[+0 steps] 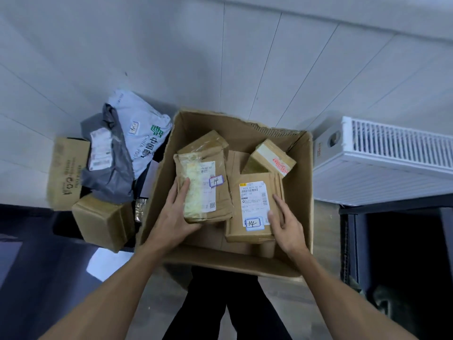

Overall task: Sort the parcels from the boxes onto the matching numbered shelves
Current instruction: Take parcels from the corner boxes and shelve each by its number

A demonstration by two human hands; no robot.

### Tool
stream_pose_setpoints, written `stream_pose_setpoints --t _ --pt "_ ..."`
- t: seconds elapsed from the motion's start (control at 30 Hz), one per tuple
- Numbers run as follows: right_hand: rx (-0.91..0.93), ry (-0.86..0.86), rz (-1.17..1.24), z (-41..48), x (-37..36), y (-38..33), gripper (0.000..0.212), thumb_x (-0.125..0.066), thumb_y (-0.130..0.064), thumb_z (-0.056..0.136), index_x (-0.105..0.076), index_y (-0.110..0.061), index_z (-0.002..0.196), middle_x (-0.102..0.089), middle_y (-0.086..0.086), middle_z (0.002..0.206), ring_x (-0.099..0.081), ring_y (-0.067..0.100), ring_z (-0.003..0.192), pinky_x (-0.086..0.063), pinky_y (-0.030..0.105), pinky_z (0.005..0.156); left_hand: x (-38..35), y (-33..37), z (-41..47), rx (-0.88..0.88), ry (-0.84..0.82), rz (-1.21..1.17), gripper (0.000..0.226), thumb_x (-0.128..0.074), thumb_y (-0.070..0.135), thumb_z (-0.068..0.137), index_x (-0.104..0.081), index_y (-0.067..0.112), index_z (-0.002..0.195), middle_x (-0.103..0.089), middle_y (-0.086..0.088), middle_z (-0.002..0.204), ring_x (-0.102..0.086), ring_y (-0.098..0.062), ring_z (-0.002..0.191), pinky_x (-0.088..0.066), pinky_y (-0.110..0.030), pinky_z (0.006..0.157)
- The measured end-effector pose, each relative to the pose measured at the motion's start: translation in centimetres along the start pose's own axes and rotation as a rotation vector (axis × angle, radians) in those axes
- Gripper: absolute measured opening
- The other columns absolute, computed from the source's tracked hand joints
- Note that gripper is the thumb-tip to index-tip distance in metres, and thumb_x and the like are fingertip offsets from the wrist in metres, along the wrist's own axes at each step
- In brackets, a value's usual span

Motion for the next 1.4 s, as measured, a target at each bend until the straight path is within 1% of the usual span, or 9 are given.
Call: stream_pose_setpoints --t 0.13,0.43,0.5,0.6,0.77,0.9,1.13,1.27,1.4 --pt "0.064 0.083 -0.005 -0.1 3.7 -5.0 0.056 -0.048 -0.050 0.095 -0.041 -0.038 0.149 -0.050 -0.004 0.151 -0.054 0.017 0.126 -0.040 0.044 0.112 5.1 3.4 0.2 -0.061 0.066 0.028 0.117 -0.087 0.028 0.073 -0.009 0.019 0.160 -0.002 -0.007 0.167 -0.003 -0.020 0.153 -0.020 -0.041 0.122" --pt "0.186 0.158 0.087 -1.9 10.6 -16.3 0.051 -0.050 -0.024 0.103 -0.038 -0.032 0.152 -0.047 -0.004 0.150 -0.047 0.016 0.132 -0.038 0.030 0.106 13.6 8.8 -0.7 -0.168 0.171 0.074 0.116 -0.085 0.031 0.076 -0.005 0.023 0.160 0.004 -0.003 0.167 -0.002 -0.008 0.150 -0.017 -0.029 0.115" --pt "0.215 0.180 0.078 -2.5 11.4 -18.2 0.050 -0.049 -0.028 0.103 -0.037 -0.038 0.150 -0.049 -0.005 0.149 -0.049 0.017 0.131 -0.041 0.038 0.109 14.8 9.9 -1.3 -0.187 0.182 0.075 0.116 -0.085 0.030 0.077 -0.004 0.022 0.160 0.006 -0.001 0.167 0.001 -0.002 0.146 -0.020 -0.032 0.116" --pt "0.235 0.178 0.055 -3.5 12.3 -21.0 0.048 -0.047 -0.035 0.103 -0.035 -0.048 0.147 -0.053 -0.004 0.145 -0.053 0.020 0.128 -0.044 0.050 0.109 16.3 11.0 -2.4 -0.218 0.206 0.081 0.116 -0.085 0.032 0.077 -0.004 0.023 0.160 0.006 0.000 0.167 -0.001 -0.011 0.152 -0.025 -0.040 0.119" --pt "0.320 0.147 0.022 -5.1 13.3 -25.6 0.049 -0.047 -0.032 0.104 -0.037 -0.042 0.150 -0.056 -0.001 0.140 -0.056 0.017 0.116 -0.043 0.039 0.104 18.6 12.7 -4.5 -0.247 0.271 0.058 0.117 -0.085 0.034 0.077 -0.003 0.029 0.160 0.008 0.003 0.167 -0.011 -0.018 0.152 -0.030 -0.042 0.117" --pt "0.415 0.106 0.018 -6.0 13.5 -27.7 0.047 -0.047 -0.034 0.103 -0.036 -0.048 0.147 -0.051 -0.003 0.148 -0.056 0.022 0.124 -0.046 0.047 0.106 20.1 13.9 -6.8 -0.245 0.336 0.080 0.117 -0.084 0.034 0.077 -0.001 0.030 0.158 0.007 0.001 0.167 -0.016 -0.021 0.150 -0.031 -0.042 0.115" --pt "0.559 -0.016 -0.031 -7.9 14.4 -28.2 0.043 -0.039 -0.058 0.095 -0.025 -0.073 0.133 -0.057 -0.002 0.141 -0.064 0.022 0.111 -0.054 0.051 0.094 20.2 14.8 -12.3 -0.172 0.439 0.104 0.118 -0.084 0.032 0.076 0.002 0.035 0.157 0.005 0.001 0.167 -0.004 -0.007 0.149 -0.021 -0.035 0.119" --pt "0.613 -0.072 -0.057 -10.2 14.9 -28.1 0.046 -0.042 -0.046 0.103 -0.031 -0.052 0.147 -0.056 -0.002 0.140 -0.065 0.020 0.106 -0.055 0.046 0.093 19.1 15.8 -16.6 -0.122 0.507 0.140 0.117 -0.083 0.033 0.078 0.003 0.029 0.158 0.003 -0.002 0.166 -0.002 -0.014 0.152 -0.012 -0.029 0.118" --pt "0.685 -0.151 -0.060 -12.5 14.5 -28.1 0.045 -0.042 -0.046 0.103 -0.029 -0.056 0.145 -0.056 -0.002 0.142 -0.064 0.022 0.109 -0.053 0.049 0.095 18.2 16.1 -21.8 -0.056 0.566 0.163 0.119 -0.083 0.034 0.078 0.006 0.030 0.158 0.008 -0.004 0.167 0.006 -0.006 0.149 -0.011 -0.032 0.121"
Point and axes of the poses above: each hand's wrist, its own z-axis towards the middle knuckle, its own x-axis out of the back of the hand, y = z × x, the point moved 8 cm from there along z, towards the middle knuckle
